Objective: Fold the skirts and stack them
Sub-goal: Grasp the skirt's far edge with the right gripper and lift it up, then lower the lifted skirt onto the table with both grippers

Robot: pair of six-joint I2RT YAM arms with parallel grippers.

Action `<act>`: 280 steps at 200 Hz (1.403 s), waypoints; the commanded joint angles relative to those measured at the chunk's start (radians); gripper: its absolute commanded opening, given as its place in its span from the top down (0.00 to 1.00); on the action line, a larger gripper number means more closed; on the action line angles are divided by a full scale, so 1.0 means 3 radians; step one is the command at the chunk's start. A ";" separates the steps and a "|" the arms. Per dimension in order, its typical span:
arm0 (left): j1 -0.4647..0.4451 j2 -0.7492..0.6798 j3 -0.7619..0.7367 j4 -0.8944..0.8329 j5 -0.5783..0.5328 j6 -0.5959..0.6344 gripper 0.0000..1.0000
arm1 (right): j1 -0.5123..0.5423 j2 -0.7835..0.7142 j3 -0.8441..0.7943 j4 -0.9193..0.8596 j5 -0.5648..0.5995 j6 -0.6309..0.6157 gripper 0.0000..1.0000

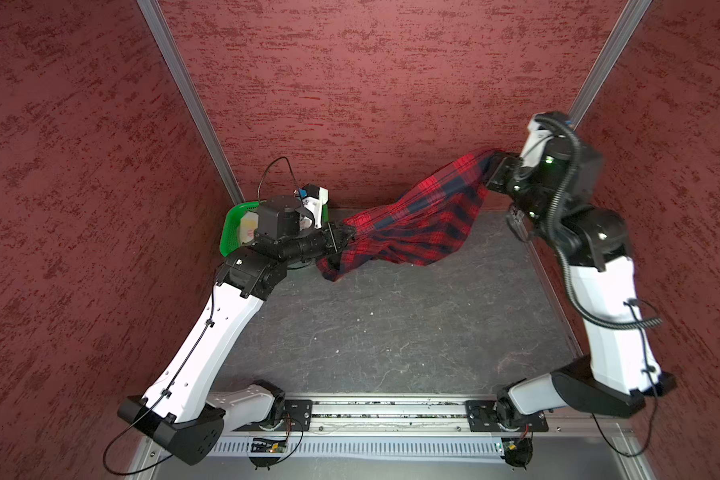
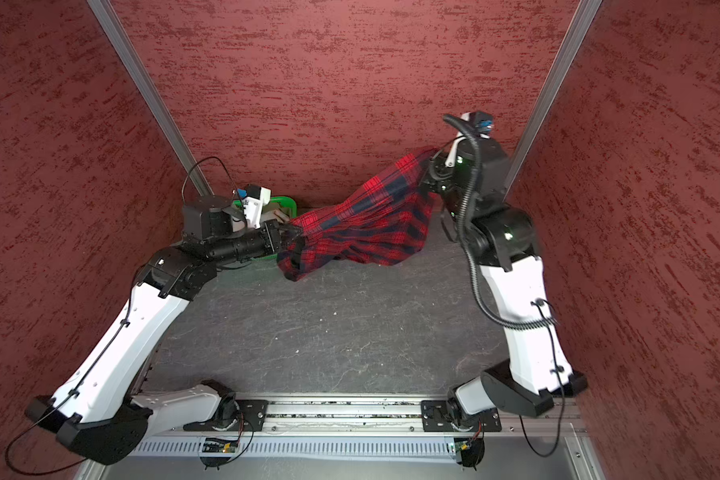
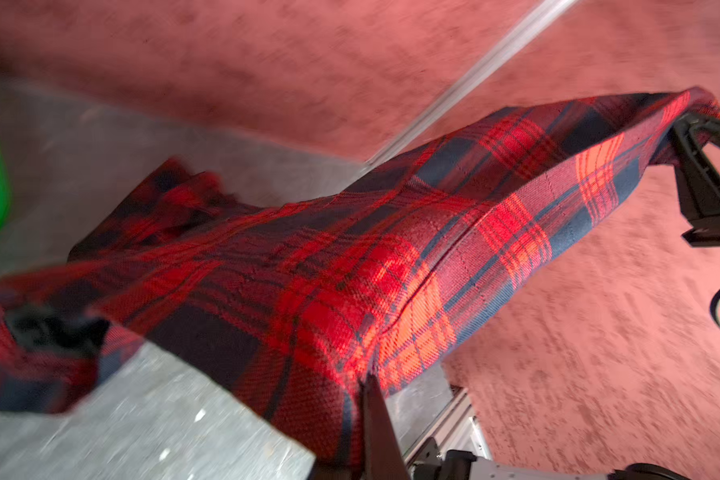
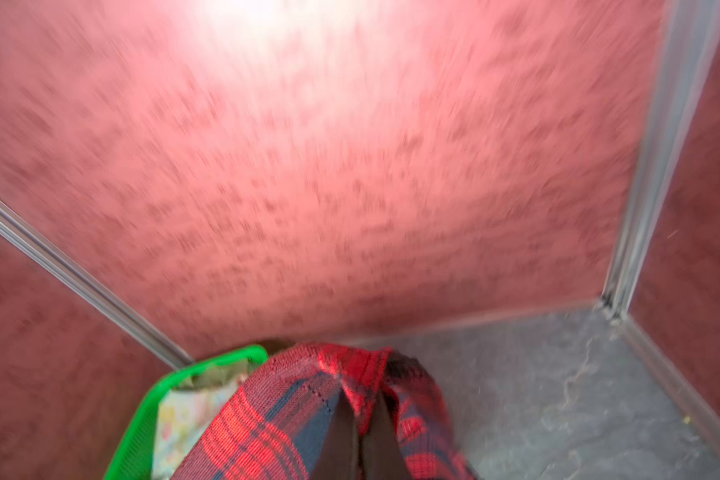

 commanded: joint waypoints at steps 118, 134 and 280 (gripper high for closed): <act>0.0070 0.0354 0.0103 0.0188 0.0157 -0.0023 1.00 | -0.0062 0.0292 0.0500 -0.0389 0.0492 -0.0272 1.00; 0.0331 0.0521 -0.0166 0.0486 0.0435 -0.0171 1.00 | -0.0167 0.0560 0.0405 -0.0328 0.0234 -0.0171 1.00; 0.0903 0.1680 -0.0962 0.1740 0.0940 -0.0491 0.08 | -0.0612 0.1716 -0.0691 0.0833 -0.1219 0.0212 1.00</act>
